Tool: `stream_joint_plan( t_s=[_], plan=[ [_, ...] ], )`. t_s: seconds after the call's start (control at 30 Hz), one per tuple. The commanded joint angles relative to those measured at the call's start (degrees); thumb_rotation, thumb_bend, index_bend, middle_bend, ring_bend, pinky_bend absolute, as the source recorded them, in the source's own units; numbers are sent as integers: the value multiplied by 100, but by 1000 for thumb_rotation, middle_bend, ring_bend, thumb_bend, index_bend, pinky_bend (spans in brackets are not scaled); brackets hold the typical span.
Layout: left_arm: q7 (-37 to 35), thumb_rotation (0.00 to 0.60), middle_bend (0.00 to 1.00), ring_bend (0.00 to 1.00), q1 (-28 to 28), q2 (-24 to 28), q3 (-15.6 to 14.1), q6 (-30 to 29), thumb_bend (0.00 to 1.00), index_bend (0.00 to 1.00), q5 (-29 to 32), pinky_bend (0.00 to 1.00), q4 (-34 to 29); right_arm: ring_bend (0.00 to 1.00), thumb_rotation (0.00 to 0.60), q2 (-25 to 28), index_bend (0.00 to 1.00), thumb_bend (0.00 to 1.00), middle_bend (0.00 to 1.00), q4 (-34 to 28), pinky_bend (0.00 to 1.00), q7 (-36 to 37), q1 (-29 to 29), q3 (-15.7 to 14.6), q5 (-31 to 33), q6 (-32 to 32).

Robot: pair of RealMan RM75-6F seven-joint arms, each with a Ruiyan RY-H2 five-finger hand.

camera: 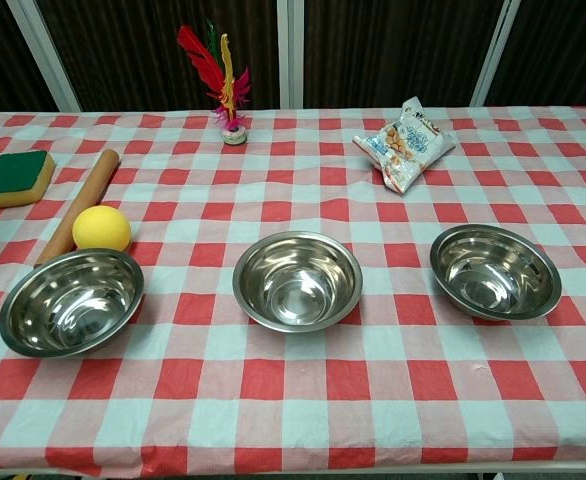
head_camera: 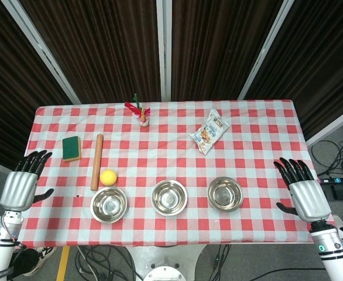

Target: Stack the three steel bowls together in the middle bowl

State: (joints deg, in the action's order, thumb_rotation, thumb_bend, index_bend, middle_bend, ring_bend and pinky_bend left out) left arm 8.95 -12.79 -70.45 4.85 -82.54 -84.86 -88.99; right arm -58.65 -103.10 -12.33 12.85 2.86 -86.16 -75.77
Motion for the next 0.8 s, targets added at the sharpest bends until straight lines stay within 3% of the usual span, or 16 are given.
stream_joint_plan(
  t_s=[0.03, 0.27, 0.43, 0.67, 0.8],
  plan=[
    [-23, 600, 216, 137, 14, 8, -13, 3, 36, 166, 7, 202, -5, 0, 600, -5, 0, 25, 39, -8, 0, -55, 14, -29, -7, 51],
    [-43, 600, 216, 137, 28, -53, -55, 32, 36, 167, 2, 202, 44, 2, 600, 35, 0, 21, 53, -86, 0, -220, 32, -78, -43, 113],
    [-22, 600, 216, 137, 26, -27, -43, 22, 36, 167, -6, 202, -5, 83, 600, -89, 31, 19, 118, -123, 29, -511, 68, -141, -193, 149],
    [-5, 600, 216, 137, 67, -10, -20, -39, 37, 167, 37, 202, -33, 219, 600, -358, 99, 19, 203, -316, 255, -1232, 298, -362, -504, 640],
    [-89, 600, 216, 137, 134, -9, -36, -74, 37, 167, 90, 202, 26, 378, 600, -528, 193, 25, 264, -400, 429, -1653, 455, -389, -526, 928]
  ],
)
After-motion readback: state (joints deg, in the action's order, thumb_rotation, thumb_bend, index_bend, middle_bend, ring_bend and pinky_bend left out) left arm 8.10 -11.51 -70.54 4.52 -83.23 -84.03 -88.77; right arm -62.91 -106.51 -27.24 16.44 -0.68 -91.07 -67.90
